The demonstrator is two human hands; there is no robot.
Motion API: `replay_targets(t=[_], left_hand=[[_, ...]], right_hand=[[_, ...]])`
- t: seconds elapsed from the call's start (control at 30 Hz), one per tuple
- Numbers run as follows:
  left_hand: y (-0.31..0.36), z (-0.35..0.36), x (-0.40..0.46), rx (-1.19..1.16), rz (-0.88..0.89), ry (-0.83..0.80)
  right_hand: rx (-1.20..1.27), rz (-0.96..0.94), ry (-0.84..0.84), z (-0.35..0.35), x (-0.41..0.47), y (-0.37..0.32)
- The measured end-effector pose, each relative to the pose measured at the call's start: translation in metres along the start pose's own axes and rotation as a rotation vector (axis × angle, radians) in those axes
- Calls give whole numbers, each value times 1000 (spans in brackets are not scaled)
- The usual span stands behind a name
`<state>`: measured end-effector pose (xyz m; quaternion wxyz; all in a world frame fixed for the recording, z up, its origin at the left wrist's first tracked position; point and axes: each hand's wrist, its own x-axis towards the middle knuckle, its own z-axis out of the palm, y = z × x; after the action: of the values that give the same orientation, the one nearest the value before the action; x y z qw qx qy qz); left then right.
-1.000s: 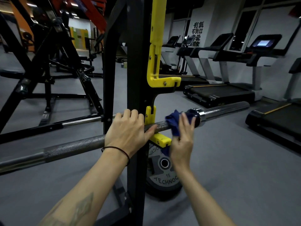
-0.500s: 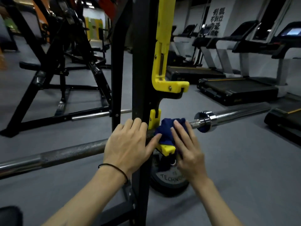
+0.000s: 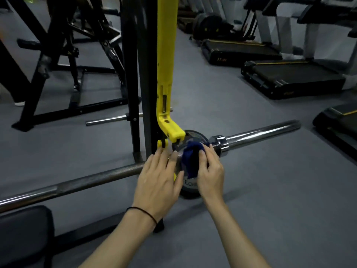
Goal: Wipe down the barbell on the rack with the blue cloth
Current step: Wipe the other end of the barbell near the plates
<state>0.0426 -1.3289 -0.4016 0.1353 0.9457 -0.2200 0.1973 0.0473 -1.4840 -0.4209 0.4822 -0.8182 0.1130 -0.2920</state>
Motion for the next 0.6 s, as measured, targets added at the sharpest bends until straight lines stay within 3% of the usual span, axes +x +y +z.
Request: replay_targets(t=[0.17, 0.33, 0.43, 0.5, 0.6], left_hand=[[42, -9, 10, -42, -32, -101], [66, -11, 31, -52, -85, -108], [73, -4, 47, -37, -102, -104], [79, 7, 61, -15, -101, -98], [86, 30, 83, -10, -138, -109]], right_hand=[[250, 294, 93, -45, 21, -24], [295, 471, 266, -88, 62, -24], [288, 393, 390, -110, 91, -27], [315, 244, 381, -112, 107, -28], [127, -15, 104, -96, 116, -5]])
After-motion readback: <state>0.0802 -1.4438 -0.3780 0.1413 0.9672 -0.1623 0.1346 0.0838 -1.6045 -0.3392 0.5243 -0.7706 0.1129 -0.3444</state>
